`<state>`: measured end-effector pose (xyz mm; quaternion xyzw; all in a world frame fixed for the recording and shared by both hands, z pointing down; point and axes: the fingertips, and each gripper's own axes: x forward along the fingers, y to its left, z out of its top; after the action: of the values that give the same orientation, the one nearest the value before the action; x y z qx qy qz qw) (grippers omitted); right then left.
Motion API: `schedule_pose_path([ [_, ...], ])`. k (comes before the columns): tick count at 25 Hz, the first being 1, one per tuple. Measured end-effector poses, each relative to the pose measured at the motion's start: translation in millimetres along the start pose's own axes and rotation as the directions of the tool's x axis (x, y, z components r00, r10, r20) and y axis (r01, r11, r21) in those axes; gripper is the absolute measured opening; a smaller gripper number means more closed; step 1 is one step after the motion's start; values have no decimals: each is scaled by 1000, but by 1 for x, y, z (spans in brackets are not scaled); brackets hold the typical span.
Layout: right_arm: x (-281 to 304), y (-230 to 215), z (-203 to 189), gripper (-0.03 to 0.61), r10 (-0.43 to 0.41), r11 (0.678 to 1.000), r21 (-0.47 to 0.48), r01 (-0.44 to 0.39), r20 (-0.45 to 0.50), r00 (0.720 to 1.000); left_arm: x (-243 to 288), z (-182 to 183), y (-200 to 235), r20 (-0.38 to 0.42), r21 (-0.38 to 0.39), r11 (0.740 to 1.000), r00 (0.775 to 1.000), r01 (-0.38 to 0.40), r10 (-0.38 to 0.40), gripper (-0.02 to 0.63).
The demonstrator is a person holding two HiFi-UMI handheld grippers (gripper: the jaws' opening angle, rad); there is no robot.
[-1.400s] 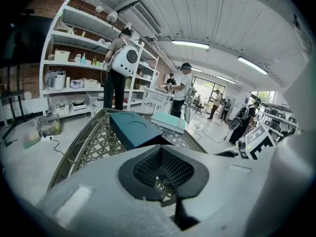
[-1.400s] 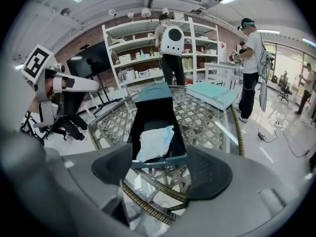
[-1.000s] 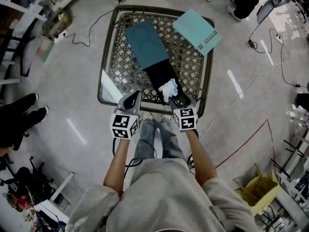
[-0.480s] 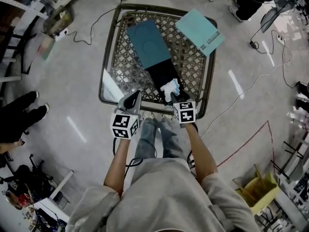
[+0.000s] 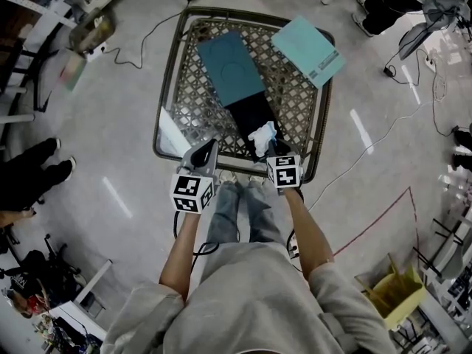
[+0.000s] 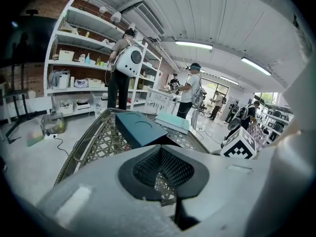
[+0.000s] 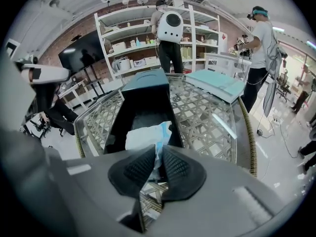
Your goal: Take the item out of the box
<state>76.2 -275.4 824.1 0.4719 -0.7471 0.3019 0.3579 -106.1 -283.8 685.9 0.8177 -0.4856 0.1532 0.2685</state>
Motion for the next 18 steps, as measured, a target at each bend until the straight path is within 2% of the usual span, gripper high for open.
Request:
schedule_pose_path([
  [9,-11,1,6,18,0,1000,-11,1,28,1000,-4,2,1,10,-1,1000,1000,-7,7,5],
  [18,-47,0,42,15,-16,1000,-23,21,165,986,-7,10,0,27,7,1000,1000,-2,2,5],
])
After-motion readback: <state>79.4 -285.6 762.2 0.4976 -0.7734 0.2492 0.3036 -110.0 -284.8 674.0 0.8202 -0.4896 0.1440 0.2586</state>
